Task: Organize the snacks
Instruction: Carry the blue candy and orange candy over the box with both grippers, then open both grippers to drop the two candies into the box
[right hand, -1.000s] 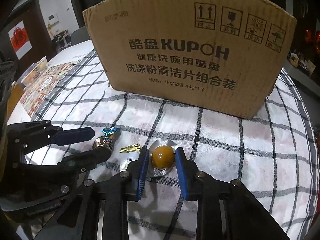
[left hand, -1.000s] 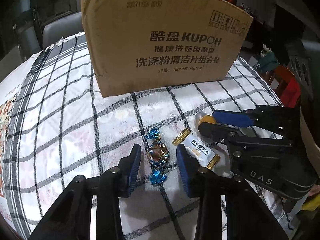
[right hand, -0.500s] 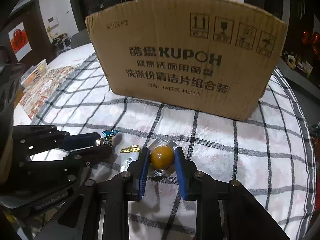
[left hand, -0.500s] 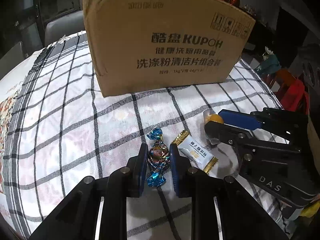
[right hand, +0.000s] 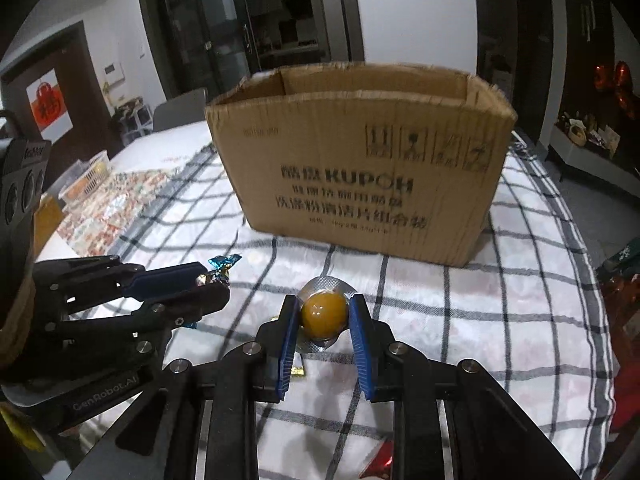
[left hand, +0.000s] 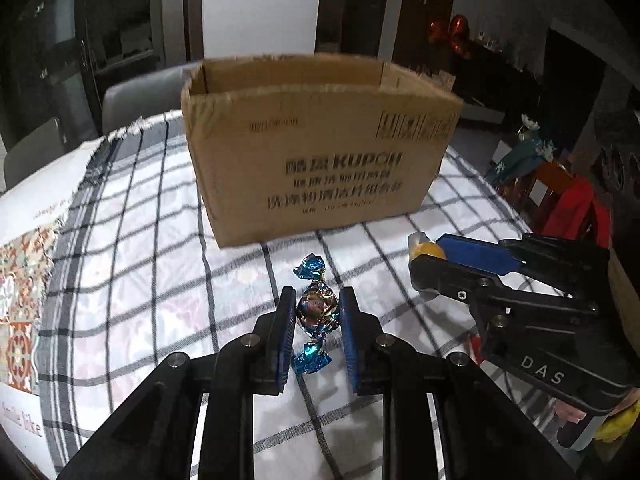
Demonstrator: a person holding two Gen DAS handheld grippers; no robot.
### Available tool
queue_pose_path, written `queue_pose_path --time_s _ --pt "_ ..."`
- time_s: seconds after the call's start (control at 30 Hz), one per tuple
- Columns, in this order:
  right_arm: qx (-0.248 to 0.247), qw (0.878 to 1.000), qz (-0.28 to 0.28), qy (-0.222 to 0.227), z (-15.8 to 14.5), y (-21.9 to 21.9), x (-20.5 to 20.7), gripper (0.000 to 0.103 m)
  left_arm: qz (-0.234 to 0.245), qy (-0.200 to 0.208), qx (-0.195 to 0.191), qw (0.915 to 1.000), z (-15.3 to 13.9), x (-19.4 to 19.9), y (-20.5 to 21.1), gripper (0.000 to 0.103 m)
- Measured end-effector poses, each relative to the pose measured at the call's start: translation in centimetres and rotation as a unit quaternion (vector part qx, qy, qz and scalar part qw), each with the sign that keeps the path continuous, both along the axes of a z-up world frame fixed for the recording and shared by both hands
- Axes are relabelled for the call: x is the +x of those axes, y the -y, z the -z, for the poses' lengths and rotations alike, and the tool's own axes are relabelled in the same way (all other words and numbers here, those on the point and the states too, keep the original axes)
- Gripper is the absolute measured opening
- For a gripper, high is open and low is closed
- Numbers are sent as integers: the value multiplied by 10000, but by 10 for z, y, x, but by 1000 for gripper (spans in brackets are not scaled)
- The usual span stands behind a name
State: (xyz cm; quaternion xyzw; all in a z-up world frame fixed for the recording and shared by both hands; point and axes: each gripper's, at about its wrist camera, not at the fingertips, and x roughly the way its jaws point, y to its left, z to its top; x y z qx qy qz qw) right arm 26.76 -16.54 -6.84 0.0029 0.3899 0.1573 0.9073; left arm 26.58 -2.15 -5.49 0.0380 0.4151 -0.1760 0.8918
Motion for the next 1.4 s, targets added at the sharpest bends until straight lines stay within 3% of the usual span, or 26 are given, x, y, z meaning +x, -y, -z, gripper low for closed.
queue_pose_path --time_s 0.7,1.4 --pt "261 9952 117 937 -81 11 -3 27 -26 1030 -166 9945 -86 4 2 22" --pt "70 9894 253 1426 -130 22 48 27 -58 1601 -79 9871 -133 55 7 22"
